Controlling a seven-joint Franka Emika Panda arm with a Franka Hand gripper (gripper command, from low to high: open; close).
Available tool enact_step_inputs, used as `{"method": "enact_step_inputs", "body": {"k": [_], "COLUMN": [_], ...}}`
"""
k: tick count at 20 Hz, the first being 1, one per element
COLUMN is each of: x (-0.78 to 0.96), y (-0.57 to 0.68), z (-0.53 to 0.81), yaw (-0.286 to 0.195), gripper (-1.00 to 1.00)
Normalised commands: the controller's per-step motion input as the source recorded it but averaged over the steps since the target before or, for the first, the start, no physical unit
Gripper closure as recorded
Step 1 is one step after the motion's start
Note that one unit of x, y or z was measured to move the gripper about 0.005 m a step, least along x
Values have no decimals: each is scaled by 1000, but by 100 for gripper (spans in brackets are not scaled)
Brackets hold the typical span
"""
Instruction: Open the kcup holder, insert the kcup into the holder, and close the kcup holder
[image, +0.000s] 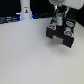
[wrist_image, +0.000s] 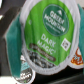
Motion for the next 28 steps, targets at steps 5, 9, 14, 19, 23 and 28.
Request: {"method": "enact_step_inputs", "body": {"k": [5,9,14,19,23,28], "x": [462,336,109,21,19,105], "y": [392,196,57,27,52,116], "z": [180,65,-58,-171,-202,-145], "yaw": [8,0,5,8,14,18], "gripper": [100,100,100,100,100,100]}}
